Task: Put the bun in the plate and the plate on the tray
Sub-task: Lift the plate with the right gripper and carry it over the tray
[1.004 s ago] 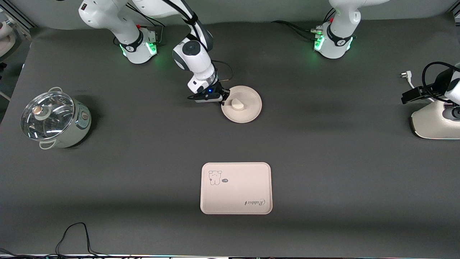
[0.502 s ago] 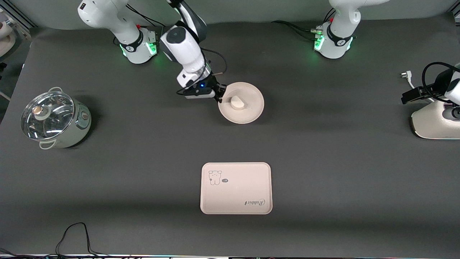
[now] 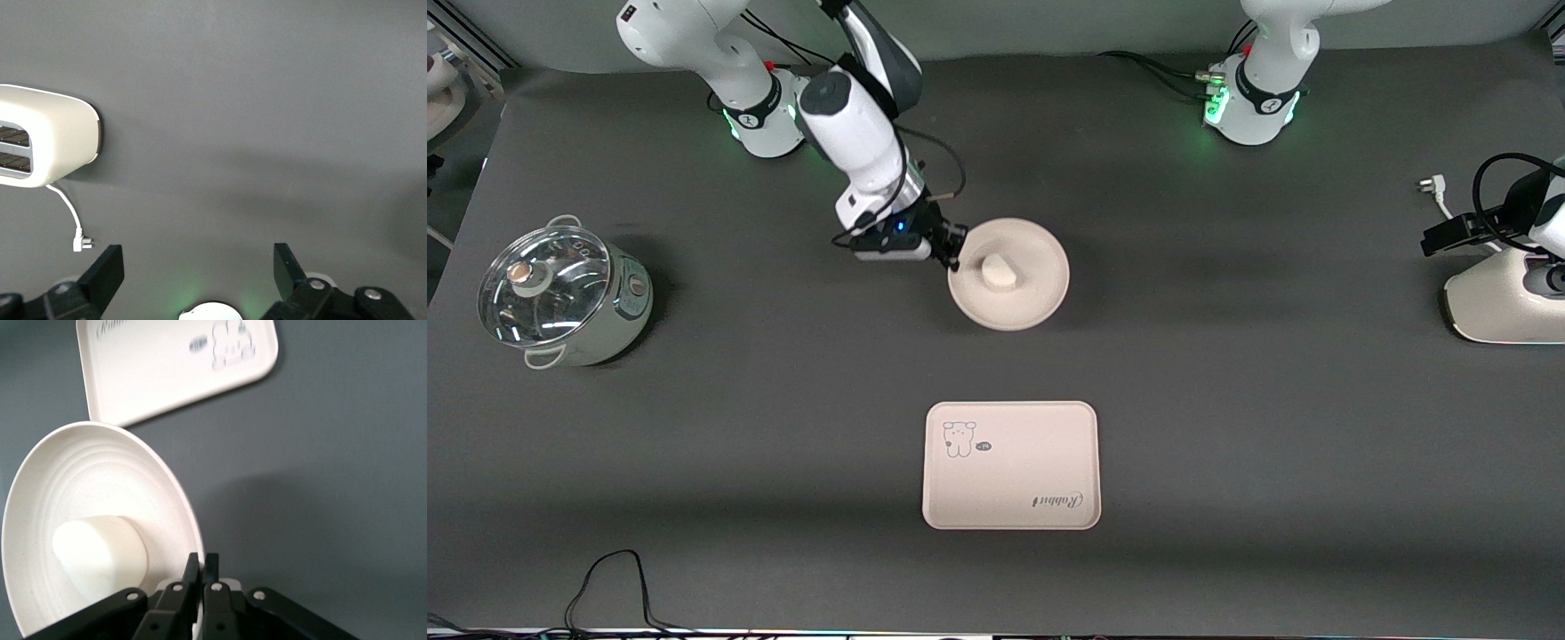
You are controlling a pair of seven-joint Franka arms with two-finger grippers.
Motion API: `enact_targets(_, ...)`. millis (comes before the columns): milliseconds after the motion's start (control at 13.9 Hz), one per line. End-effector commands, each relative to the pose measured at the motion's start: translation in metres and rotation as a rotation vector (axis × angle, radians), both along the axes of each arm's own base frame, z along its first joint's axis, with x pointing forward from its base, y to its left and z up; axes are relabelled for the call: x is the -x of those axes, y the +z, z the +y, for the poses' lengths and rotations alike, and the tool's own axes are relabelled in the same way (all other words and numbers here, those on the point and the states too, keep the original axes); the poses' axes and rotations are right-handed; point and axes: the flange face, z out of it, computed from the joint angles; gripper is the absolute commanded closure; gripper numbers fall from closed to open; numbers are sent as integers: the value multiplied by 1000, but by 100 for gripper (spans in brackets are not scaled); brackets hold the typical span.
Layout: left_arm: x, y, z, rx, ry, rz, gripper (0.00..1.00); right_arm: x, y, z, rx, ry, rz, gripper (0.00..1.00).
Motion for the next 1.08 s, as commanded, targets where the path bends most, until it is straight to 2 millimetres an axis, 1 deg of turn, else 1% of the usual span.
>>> enact_targets(0, 0, 5, 0, 8, 6, 7, 0, -75, -2, 16, -13, -30, 10, 100)
enact_targets(143, -1, 5, -1, 8, 5, 5, 0, -129, 8, 13, -35, -70, 26, 100)
enact_targets(287, -1, 4, -1, 8, 5, 7, 0, -173, 15, 14, -75, -107, 32, 100)
enact_targets(359, 0, 5, -1, 8, 5, 7, 0, -192, 17, 13, -87, -120, 25, 100)
enact_targets(430, 0, 6, -1, 8, 5, 7, 0, -207, 14, 14, -91, -126, 18, 100)
enact_targets(502, 0, 7, 0, 8, 6, 5, 0, -221, 9, 11, -95, -139, 7, 100)
enact_targets(574, 0, 6, 0, 8, 6, 5, 0, -231, -3, 10, -91, -145, 3, 100)
enact_targets(646, 0, 6, 0, 7, 8, 1, 0, -237, -15, 10, -87, -148, 6, 100)
enact_targets(861, -5, 6, 1, 6, 8, -18, 0, -240, -70, 11, -56, -154, 34, 100)
enact_targets(1004, -7, 7, 2, 5, 11, -24, 0, -238, -99, 12, -47, -160, 31, 100)
